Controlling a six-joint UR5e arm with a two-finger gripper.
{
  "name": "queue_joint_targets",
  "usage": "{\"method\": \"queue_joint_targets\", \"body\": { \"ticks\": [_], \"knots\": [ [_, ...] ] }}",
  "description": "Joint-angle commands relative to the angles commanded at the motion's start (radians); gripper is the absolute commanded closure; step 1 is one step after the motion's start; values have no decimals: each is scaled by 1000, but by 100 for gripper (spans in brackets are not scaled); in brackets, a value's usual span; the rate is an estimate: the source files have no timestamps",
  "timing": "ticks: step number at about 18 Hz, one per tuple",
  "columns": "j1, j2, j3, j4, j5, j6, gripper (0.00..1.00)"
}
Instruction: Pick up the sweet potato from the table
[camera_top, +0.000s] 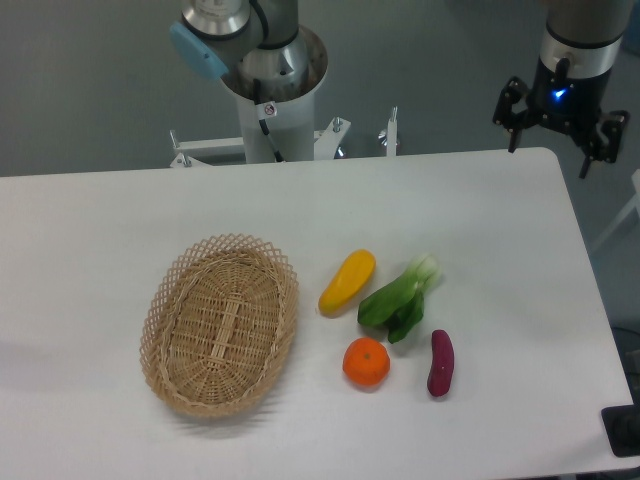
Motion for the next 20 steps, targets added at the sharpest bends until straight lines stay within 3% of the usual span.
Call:
{"method": "queue_joint_targets", "body": {
  "ticks": [11, 15, 20],
  "knots": [
    [-21, -5, -17, 2, -23, -89, 0],
    [-55, -17, -29, 32, -23, -173, 0],
    [-121, -77, -31, 100, -28, -365, 0]
  ]
}}
